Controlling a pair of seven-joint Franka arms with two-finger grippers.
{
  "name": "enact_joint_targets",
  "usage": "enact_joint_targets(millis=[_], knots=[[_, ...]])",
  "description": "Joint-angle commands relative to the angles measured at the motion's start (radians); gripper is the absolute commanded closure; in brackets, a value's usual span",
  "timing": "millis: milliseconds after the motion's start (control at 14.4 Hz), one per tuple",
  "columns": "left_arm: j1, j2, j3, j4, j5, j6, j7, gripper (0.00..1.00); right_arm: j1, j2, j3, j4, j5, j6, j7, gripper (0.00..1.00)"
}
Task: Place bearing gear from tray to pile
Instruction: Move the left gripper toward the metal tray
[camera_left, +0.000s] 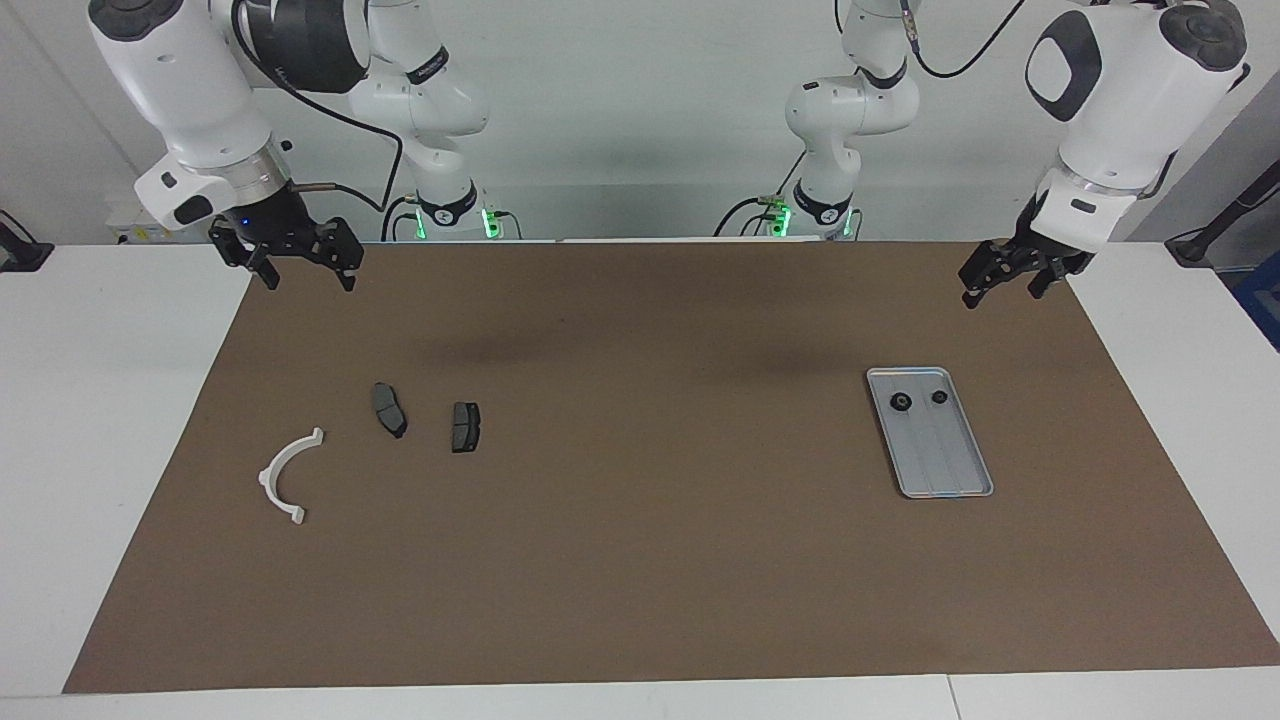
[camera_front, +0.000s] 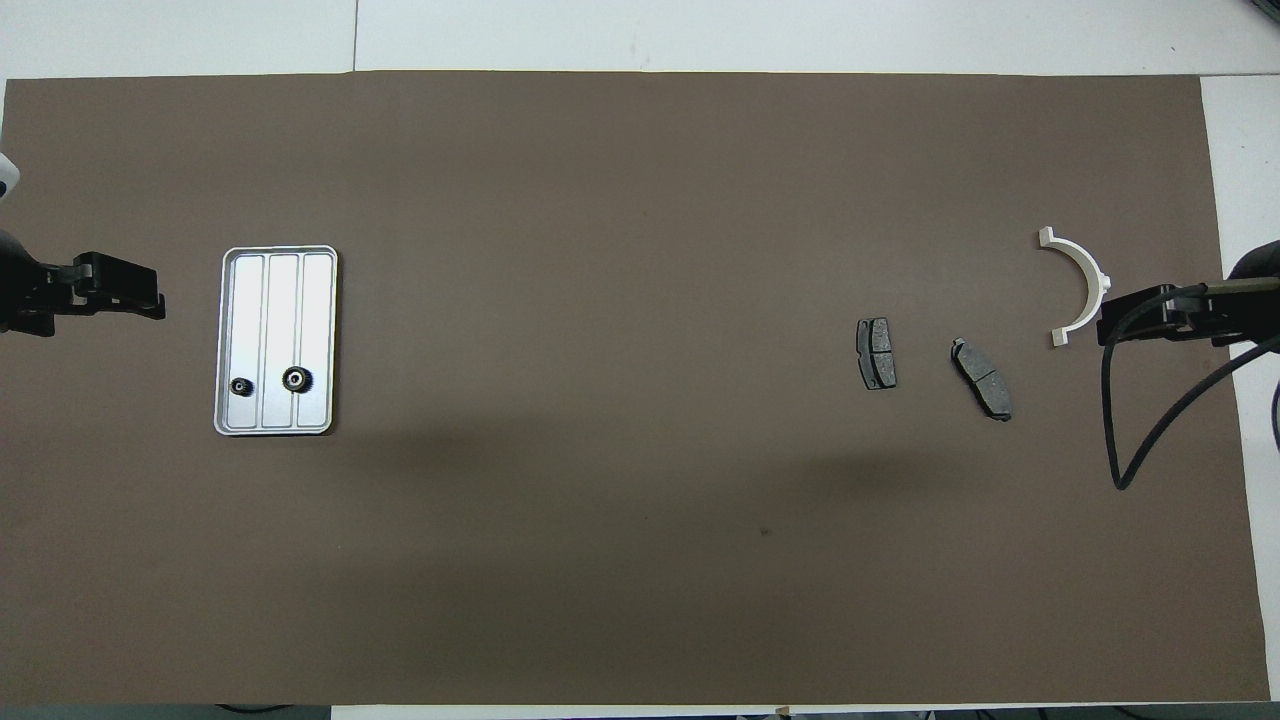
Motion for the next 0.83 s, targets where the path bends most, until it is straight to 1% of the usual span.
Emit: enact_joint_targets(millis=[0,139,278,416,486,555,625,694,763], knots=[[-0.014,-0.049,0.003,-0.112,0.001,0.093,-0.003,0.0,-0.001,-0.02,0.004,-0.03,0.013,0.035,0.004,0.0],[-0.014,-0.054,0.0,-0.183,0.0,0.169,-0.003,0.0,-0.001,-0.02,0.004,-0.031,0.013,0.038,0.007,0.0],[-0.014,-0.039,0.001,-0.232,0.0,0.243,-0.012,0.0,0.001,-0.023,0.007,-0.045,0.013,0.058,0.013,0.0],[-0.012,-0.034,0.001,-0.298,0.0,0.323,-0.038,0.0,0.001,-0.025,0.009,-0.043,0.013,0.046,0.01,0.0],[-0.012,-0.03,0.001,-0.34,0.0,0.378,-0.04,0.04,-0.001,-0.023,0.009,-0.043,0.013,0.049,0.006,0.0],[-0.008,-0.025,0.001,-0.38,0.0,0.425,-0.042,0.05,-0.001,-0.023,0.009,-0.045,0.013,0.055,0.004,0.0],[-0.006,-0.017,0.001,-0.402,0.0,0.456,-0.049,0.08,-0.002,-0.022,0.009,-0.045,0.013,0.058,0.001,0.0],[-0.009,0.006,0.001,-0.407,0.0,0.469,-0.074,0.13,-0.005,-0.019,0.009,-0.039,0.013,0.058,0.0,0.0],[-0.011,0.015,0.001,-0.421,0.0,0.492,-0.1,0.16,-0.01,-0.017,0.009,-0.037,0.013,0.058,-0.002,0.0]])
